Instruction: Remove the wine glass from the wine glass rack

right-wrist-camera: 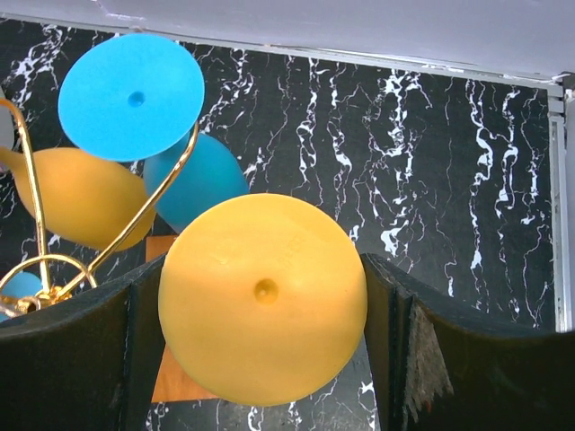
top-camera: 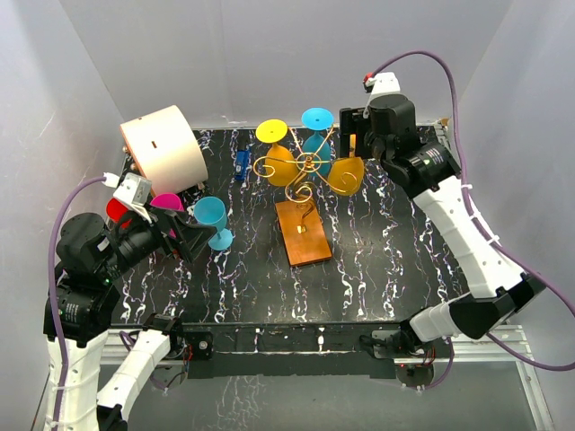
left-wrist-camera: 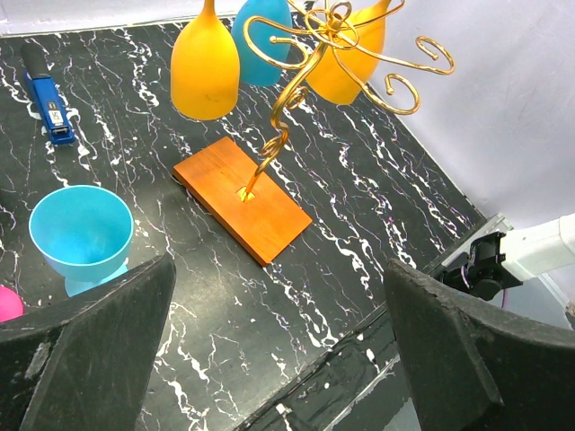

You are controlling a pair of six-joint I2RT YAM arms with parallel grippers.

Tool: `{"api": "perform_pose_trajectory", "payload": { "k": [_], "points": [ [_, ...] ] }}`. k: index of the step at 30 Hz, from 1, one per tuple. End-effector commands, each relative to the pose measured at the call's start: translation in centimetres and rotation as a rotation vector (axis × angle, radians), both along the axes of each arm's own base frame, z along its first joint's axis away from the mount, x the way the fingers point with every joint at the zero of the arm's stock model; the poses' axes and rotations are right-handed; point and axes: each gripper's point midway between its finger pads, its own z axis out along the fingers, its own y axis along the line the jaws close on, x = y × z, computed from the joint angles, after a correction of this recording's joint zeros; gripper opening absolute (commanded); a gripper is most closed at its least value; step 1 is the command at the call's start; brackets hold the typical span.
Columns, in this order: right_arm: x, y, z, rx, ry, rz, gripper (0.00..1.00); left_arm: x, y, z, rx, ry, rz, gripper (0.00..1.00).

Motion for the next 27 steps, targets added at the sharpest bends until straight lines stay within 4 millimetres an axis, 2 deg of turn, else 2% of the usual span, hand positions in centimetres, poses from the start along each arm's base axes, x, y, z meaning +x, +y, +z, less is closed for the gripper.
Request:
{"api": "perform_pose_trajectory", "payload": {
  "k": [1, 6, 12, 18, 27],
  "points": [
    [-1.2, 0.2, 2.4, 0.025, -0.066, 0.067, 0.68, 0.0, -0.3, 0.4, -0.006, -0.002, -0.016, 0.99],
    [-1.6, 1.8, 3.0, 0.058, -0.088, 0.163, 0.68, 0.2, -0.3, 0.4, -0.006, -0.002, -0.016, 0.99],
    [-0.7, 3.6, 4.0, 0.104, -0.108, 0.217, 0.68, 0.1, -0.3, 0.6, -0.005, -0.001, -0.016, 0.99],
    [1.1, 3.6, 5.5, 0.113, -0.155, 0.165, 0.68, -0.1, 0.0, 0.6, 0.005, -0.003, -0.005, 0.99],
    [3.2, 2.7, 5.6, 0.070, -0.169, 0.077, 0.67, -0.3, 0.2, 0.4, 0.014, -0.001, 0.005, 0.99]
  ]
}}
